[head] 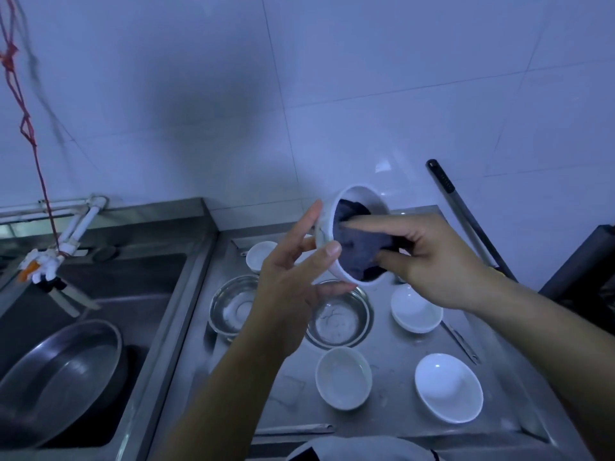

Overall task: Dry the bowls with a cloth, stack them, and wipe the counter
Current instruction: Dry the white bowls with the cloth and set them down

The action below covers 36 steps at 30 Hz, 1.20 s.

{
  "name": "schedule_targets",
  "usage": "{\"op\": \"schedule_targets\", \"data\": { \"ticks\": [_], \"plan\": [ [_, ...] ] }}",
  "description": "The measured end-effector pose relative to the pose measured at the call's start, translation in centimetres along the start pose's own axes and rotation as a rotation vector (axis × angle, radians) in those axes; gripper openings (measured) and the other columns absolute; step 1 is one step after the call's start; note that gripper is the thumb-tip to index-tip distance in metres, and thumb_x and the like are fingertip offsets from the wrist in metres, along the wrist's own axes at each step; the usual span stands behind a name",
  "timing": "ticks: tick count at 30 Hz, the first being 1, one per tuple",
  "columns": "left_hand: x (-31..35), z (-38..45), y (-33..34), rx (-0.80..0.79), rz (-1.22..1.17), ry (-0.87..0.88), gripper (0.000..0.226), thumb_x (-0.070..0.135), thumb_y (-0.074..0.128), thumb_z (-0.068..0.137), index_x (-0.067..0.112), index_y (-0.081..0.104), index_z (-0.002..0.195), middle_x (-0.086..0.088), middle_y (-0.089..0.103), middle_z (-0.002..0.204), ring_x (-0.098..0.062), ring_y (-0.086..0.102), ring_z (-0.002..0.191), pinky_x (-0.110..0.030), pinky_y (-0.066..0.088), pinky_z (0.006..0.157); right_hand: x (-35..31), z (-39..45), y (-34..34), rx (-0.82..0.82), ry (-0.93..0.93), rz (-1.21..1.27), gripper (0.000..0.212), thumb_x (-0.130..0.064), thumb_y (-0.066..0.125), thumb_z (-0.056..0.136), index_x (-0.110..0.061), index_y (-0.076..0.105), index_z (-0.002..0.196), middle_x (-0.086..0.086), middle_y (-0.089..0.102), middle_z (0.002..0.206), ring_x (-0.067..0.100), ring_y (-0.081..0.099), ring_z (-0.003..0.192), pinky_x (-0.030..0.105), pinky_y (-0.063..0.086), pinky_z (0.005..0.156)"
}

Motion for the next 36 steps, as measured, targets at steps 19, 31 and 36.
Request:
{"op": "schedule_targets", "data": {
  "ticks": [19,31,36],
  "plan": [
    [-3.1,-1.0,-2.3,0.104,0.063,-0.019,0.059,-0.007,0.071,0.085,0.036,0.071,0.124,-0.01,0.073,0.116,-0.026,0.073,0.103,-0.049,0.062,0.074,0.3,-2.0,3.0,-0.218,-0.13,-0.637,0.046,-0.014,0.045,0.077,-0.025,0.064,0.117,-0.006,0.071,0.104,0.02,0.065,0.089,0.036,0.053,0.069],
    [-6.5,-1.5,-4.9,0.202,-0.02,-0.145,0.056,-0.002,0.072,0.084,0.037,0.069,0.125,-0.015,0.064,0.128,-0.03,0.07,0.108,-0.052,0.061,0.079,5.2,-6.3,0.6,0.054,0.019,-0.445,0.032,-0.01,0.07,0.071,-0.021,0.074,0.101,0.004,0.049,0.123,0.017,0.053,0.116,0.01,0.042,0.082],
    [-7.5,-1.6,-6.0,0.266,-0.044,-0.174,0.057,-0.001,0.07,0.086,0.033,0.065,0.132,-0.008,0.07,0.118,-0.027,0.072,0.103,-0.058,0.061,0.081,4.7,-6.3,1.4,-0.042,-0.05,-0.715,0.023,-0.021,0.069,0.063,-0.012,0.063,0.083,0.006,0.062,0.117,0.029,0.05,0.126,0.042,0.036,0.105]
  ]
}}
Point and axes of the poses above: each hand's wrist, its own z-axis towards the middle knuckle, its own y-axis out of the palm, x = y × z, the point moved 9 cm from there along z, towards the middle knuckle
